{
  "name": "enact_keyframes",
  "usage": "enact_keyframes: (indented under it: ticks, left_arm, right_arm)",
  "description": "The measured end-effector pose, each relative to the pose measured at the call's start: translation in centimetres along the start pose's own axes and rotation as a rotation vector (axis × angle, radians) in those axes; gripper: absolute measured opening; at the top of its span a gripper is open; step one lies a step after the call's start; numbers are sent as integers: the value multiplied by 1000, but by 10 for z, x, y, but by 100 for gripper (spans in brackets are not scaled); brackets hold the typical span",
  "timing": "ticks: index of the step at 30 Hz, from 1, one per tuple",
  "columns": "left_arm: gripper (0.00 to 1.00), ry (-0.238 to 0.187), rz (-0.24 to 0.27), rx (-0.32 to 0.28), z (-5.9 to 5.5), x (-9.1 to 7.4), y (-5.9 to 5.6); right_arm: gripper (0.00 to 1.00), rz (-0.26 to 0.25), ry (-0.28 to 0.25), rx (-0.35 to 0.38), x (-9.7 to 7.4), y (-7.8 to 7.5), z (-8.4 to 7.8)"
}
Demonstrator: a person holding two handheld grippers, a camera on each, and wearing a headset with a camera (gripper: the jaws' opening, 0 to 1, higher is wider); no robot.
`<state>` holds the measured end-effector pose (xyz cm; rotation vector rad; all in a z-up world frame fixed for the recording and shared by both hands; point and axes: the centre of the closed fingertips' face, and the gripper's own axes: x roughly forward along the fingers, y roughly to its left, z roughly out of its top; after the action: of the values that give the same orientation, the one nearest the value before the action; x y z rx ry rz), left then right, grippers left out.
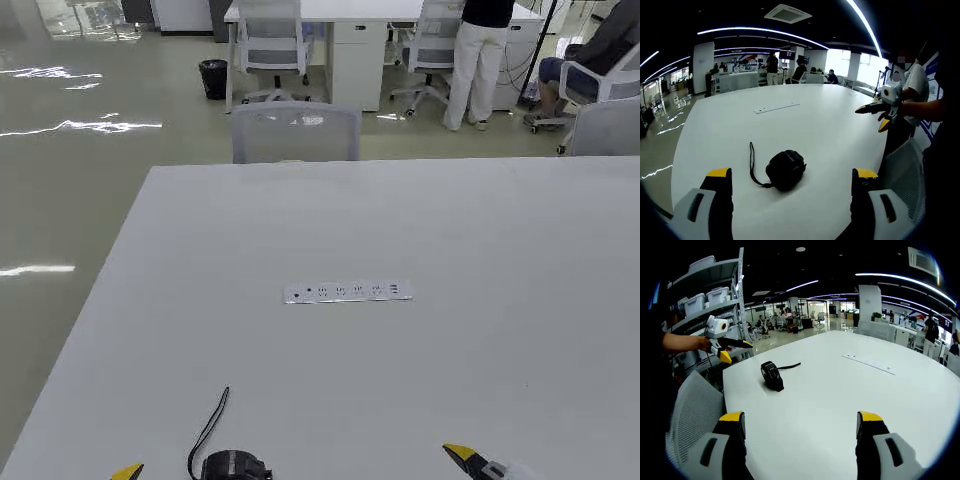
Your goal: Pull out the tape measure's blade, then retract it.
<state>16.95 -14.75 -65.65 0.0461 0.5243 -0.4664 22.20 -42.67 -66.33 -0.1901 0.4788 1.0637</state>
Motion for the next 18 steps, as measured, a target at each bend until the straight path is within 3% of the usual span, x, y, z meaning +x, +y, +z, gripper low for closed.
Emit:
enact_keyframes:
  ticks: [18]
  left_arm:
    - [99,15,-9,31,2,1,-1]
  right_arm:
    - [94,18,-7,-12,4,6,5]
